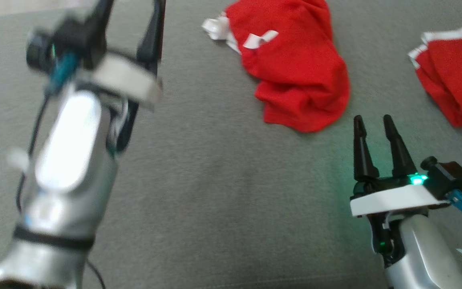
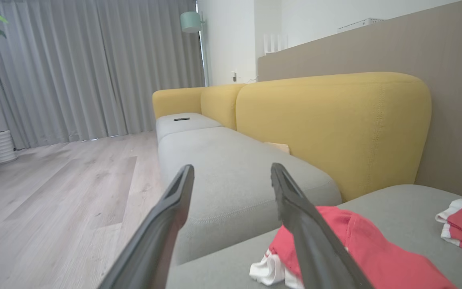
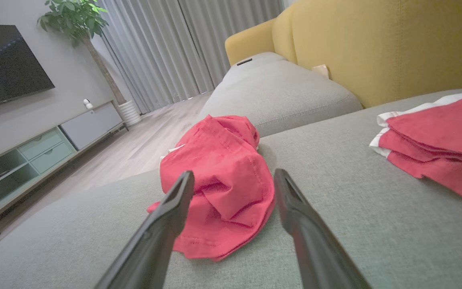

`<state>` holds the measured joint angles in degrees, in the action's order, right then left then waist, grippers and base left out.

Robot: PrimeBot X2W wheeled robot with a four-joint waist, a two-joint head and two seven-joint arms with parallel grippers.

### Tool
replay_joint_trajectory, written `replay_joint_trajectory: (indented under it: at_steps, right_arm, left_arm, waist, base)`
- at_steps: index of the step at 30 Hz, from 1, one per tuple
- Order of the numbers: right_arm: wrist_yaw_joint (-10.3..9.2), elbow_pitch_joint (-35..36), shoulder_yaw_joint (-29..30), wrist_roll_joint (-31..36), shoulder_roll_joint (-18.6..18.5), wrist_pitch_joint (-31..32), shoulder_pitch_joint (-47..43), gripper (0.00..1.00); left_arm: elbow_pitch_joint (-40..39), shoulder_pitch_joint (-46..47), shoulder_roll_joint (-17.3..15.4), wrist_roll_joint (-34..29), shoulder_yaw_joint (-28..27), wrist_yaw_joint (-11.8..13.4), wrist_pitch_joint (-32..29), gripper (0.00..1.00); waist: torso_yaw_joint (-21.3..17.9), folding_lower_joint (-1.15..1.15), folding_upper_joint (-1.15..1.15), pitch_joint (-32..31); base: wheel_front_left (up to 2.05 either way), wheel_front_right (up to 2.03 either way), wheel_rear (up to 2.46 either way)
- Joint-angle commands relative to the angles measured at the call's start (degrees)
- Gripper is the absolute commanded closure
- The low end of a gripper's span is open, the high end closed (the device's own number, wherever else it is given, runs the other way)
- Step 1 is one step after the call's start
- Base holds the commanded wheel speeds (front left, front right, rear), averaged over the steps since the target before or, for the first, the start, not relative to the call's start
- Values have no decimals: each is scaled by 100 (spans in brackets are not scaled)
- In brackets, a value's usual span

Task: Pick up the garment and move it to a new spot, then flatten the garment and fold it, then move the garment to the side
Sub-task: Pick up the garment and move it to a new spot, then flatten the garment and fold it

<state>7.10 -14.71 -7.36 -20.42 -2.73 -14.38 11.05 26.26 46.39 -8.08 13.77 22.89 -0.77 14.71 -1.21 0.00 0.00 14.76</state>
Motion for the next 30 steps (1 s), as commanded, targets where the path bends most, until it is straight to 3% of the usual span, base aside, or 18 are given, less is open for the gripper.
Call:
replay_joint_trajectory:
  at_steps: [1, 7, 12, 20, 30]
  right_arm:
    - [39, 158, -27, 94, -15, -62, -10, 0]
    - [39, 93, 106, 296, -15, -62, -162, 0]
    - [39, 57, 121, 355, -15, -62, -280, 0]
    - [39, 73, 138, 387, -15, -62, -407, 0]
    - [39, 145, 177, 660, -15, 33, -263, 0]
  left_arm:
    - [-505, -312, -236, 12, -279, 56, 28, 0]
    - [-1368, -1870, -171, 51, -477, 102, 28, 0]
    - [-1841, -2992, 89, 7, -618, 121, 29, 0]
    - [-2204, -3759, 403, -206, -814, 141, 29, 0]
    - [-2220, -3799, 514, -350, -700, 70, 29, 0]
  waist:
    - [360, 0, 0, -258]
    - [713, 0, 0, -598]
    - [817, 0, 0, -847]
    - [820, 0, 0, -974]
    - [876, 0, 0, -814]
  base:
    - [0, 0, 0]
    - [0, 0, 0]
    - [0, 0, 0]
    - [0, 0, 0]
    - [0, 0, 0]
